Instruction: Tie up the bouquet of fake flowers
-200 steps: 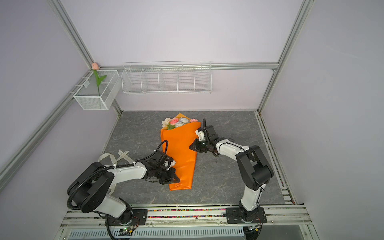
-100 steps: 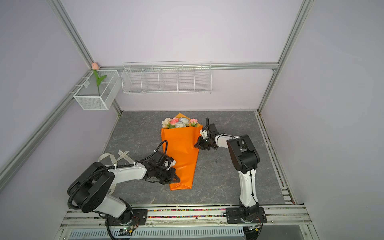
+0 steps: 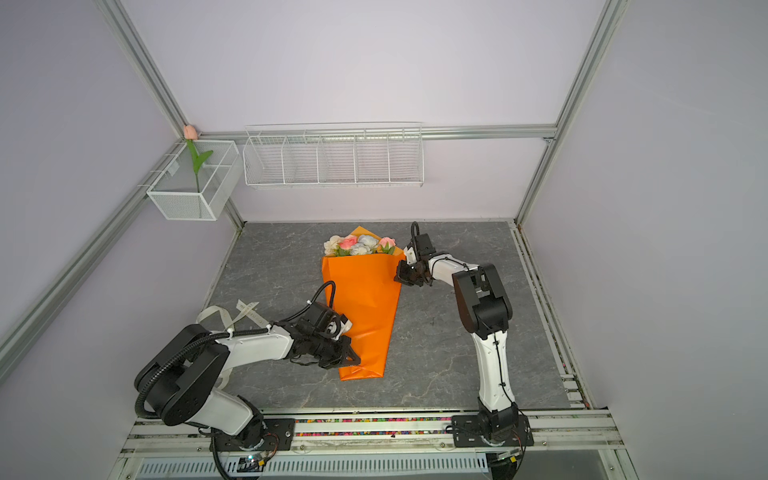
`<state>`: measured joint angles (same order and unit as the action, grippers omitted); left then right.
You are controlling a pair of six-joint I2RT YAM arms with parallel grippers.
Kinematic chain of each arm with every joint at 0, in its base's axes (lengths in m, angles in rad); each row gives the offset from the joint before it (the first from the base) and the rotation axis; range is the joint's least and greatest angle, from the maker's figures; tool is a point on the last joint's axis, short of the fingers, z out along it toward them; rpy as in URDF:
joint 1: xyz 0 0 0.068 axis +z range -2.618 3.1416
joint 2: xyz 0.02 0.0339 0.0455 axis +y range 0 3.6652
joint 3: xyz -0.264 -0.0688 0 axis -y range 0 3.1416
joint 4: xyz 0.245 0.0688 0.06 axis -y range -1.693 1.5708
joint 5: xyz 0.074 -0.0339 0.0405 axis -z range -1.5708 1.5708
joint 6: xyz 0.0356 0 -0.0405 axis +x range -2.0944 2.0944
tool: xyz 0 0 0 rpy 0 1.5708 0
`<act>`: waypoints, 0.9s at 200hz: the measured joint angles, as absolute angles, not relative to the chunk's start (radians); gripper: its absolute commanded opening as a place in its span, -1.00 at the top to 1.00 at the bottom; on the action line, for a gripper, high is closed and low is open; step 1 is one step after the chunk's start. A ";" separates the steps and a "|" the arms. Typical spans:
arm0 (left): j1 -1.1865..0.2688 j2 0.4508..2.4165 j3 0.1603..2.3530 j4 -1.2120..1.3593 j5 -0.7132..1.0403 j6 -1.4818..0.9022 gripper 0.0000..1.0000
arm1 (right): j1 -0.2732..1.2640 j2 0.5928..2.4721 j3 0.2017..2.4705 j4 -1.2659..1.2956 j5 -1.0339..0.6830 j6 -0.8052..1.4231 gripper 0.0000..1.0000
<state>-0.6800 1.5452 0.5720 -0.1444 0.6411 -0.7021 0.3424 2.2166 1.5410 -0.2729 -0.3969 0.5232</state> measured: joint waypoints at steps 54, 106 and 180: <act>-0.678 1.567 0.572 -0.114 0.661 -0.699 1.00 | 0.273 2.321 1.708 -0.308 -0.414 0.535 0.74; -0.674 1.591 0.580 -0.090 0.683 -0.694 1.00 | 0.233 2.441 1.915 -0.361 -0.422 0.555 0.71; -0.673 1.591 0.579 -0.090 0.683 -0.679 1.00 | 0.229 2.563 2.128 -0.412 -0.389 0.606 0.70</act>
<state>-0.6731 1.5913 0.5793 -0.0902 0.6830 -0.6792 0.2287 2.5629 2.1284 -0.4118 -0.3889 0.6056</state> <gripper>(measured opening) 0.048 0.149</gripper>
